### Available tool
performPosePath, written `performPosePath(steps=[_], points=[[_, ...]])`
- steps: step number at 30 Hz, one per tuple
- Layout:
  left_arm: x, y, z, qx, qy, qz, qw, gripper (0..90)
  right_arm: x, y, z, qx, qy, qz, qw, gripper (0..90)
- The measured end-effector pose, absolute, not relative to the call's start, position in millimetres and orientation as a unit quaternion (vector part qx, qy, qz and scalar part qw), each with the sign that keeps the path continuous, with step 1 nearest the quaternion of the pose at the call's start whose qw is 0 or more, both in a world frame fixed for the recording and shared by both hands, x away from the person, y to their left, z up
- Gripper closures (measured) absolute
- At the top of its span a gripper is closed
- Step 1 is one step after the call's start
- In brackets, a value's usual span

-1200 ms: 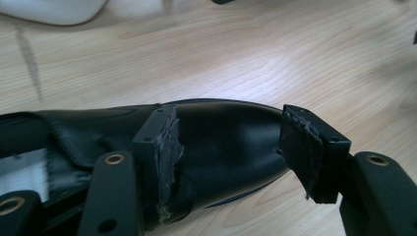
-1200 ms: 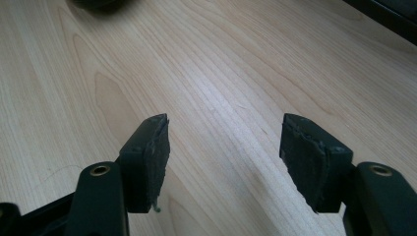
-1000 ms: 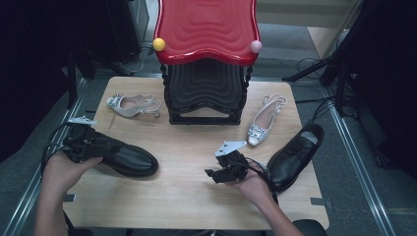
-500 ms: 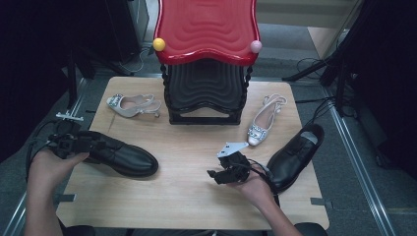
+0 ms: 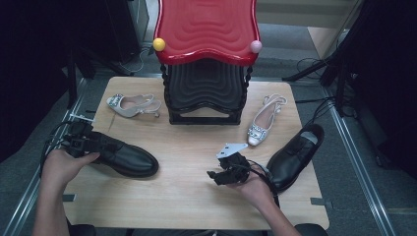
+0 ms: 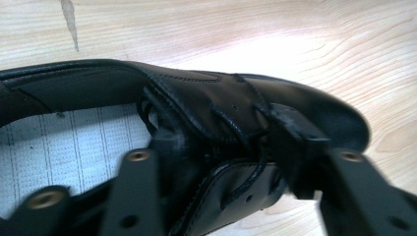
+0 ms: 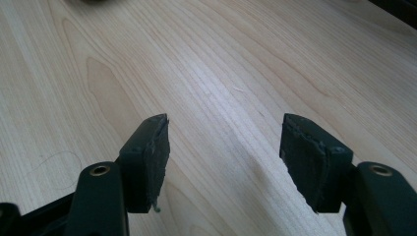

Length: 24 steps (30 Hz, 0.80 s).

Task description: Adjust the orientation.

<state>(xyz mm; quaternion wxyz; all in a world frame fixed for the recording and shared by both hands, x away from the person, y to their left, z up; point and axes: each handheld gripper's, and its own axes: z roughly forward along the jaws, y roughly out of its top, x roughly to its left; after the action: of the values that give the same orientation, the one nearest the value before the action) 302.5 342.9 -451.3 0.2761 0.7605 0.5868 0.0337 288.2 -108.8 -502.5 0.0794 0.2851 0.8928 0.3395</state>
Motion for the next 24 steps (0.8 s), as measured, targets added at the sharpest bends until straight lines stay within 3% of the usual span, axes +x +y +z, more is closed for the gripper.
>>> performPosePath(steps=[3, 12, 24], points=[[301, 338, -443, 0.761, 0.579, 0.036, 0.290, 66.8, 288, -108, -503, 0.284, 0.893, 0.340, 0.080, 36.9], [298, 317, -426, 0.759, 0.567, 0.035, 0.317, 78.4, 288, -109, -501, 0.285, 0.890, 0.346, 0.081, 37.4], [295, 266, -389, 0.770, 0.518, 0.008, 0.372, 81.1, 287, -110, -493, 0.284, 0.883, 0.364, 0.085, 38.3]])
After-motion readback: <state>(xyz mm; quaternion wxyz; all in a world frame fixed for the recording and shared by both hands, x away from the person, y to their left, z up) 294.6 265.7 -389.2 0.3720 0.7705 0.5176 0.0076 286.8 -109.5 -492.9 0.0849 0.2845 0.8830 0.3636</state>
